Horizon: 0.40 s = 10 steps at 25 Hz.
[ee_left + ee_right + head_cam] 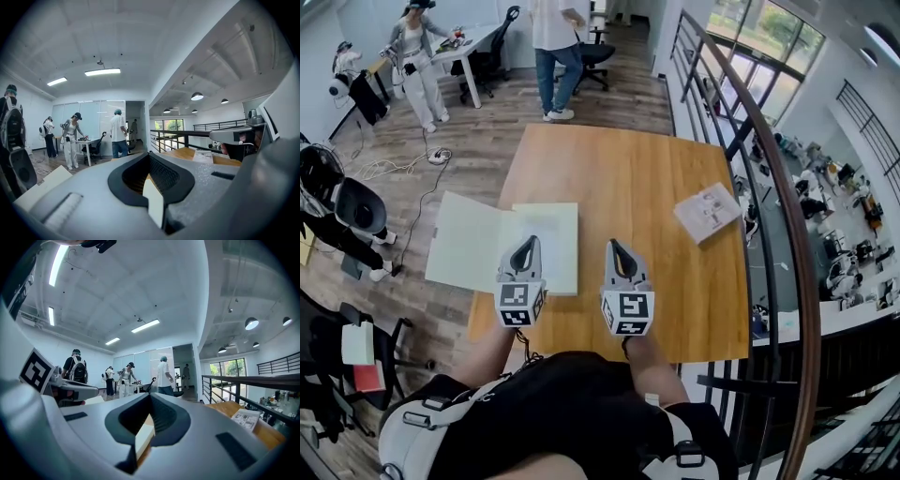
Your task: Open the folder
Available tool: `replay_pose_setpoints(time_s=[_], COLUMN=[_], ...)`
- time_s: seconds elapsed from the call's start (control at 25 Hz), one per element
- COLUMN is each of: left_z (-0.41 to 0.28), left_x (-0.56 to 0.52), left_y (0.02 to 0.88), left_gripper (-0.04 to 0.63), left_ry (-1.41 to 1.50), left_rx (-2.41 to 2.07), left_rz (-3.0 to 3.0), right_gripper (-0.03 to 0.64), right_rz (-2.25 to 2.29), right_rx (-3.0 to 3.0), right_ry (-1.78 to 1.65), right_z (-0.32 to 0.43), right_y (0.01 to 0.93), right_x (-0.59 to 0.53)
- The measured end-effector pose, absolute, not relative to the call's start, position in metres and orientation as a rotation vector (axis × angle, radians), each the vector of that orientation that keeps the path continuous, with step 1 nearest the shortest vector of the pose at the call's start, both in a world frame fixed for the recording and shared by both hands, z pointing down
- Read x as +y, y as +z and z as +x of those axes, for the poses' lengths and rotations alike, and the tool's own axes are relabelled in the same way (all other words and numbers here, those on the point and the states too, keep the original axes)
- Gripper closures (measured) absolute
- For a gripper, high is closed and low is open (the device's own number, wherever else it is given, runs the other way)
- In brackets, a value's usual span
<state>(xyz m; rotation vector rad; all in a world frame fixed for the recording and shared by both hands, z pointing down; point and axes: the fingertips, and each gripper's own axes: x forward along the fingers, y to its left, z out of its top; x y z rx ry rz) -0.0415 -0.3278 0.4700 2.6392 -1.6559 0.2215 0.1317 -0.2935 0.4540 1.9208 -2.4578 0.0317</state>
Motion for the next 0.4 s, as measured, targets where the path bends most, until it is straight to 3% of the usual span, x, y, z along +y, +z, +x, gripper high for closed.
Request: replay_pose_setpoints(time_s=[0.4], left_z=[-0.0337], left_x=[-0.3226], left_y=[0.4658], left_gripper=[0.593], left_ry=[0.242], left_rx=[-1.63], left_rz=[2.676], right_gripper=[0.612], right_rz=[1.883], right_rx=[-2.52], right_ry=[0.028], right_z=[0.1219], right_y=[0.4486], right_x=[-0.2923])
